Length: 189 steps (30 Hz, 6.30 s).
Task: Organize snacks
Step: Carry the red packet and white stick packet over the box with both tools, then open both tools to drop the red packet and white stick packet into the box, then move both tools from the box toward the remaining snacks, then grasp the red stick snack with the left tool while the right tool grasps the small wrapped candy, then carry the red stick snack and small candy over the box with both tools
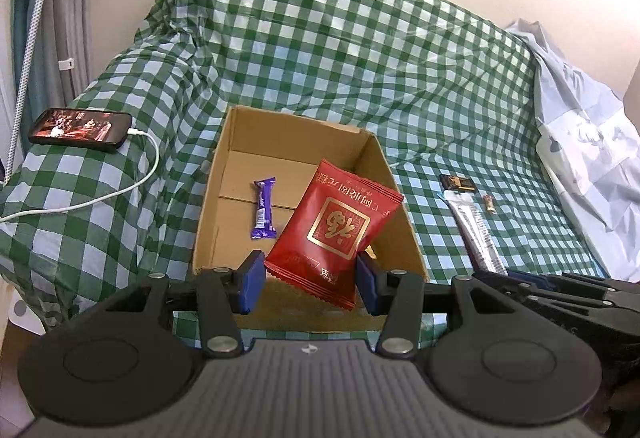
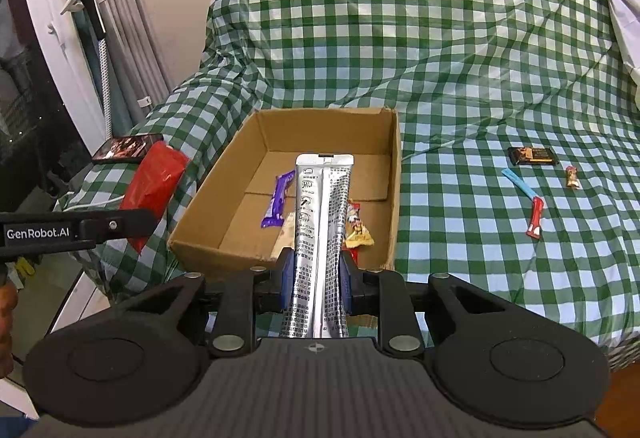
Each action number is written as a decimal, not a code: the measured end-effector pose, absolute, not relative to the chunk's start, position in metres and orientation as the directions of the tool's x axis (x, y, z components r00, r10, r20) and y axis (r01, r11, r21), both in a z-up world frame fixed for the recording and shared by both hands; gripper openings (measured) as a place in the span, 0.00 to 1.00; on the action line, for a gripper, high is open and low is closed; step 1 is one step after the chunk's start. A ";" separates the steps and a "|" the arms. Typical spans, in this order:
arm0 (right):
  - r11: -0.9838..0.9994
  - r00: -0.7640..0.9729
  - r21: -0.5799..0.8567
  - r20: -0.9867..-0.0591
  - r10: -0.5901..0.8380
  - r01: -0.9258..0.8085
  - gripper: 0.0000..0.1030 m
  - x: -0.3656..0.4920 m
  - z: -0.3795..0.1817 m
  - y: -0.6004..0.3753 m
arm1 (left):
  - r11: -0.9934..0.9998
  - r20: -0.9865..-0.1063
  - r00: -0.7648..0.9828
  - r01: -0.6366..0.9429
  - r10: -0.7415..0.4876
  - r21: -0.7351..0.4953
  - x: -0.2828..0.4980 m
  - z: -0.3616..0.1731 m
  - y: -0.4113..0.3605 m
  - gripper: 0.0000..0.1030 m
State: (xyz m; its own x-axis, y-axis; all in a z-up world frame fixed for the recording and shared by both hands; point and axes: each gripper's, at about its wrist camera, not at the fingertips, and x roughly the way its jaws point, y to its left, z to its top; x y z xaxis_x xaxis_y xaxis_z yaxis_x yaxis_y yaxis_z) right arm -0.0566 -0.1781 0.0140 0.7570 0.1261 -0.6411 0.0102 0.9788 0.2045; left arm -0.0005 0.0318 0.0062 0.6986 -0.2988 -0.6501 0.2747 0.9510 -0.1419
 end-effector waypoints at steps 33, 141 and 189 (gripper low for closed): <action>0.978 0.691 0.208 -0.708 0.147 0.006 0.24 0.100 -0.033 -0.180 | 0.971 -0.734 0.641 0.207 -0.225 -0.116 0.164 -0.043 0.006 0.52; 0.796 0.709 0.212 -0.619 -0.339 0.566 0.99 -0.040 -0.063 -0.452 | 0.804 -0.861 0.430 0.593 -0.273 0.041 0.151 -0.091 -0.330 1.00; 0.878 0.737 0.124 -0.604 -0.303 0.463 0.19 0.076 -0.178 -0.567 | 0.757 -0.882 0.300 0.647 -0.365 -0.093 0.184 -0.135 -0.356 0.09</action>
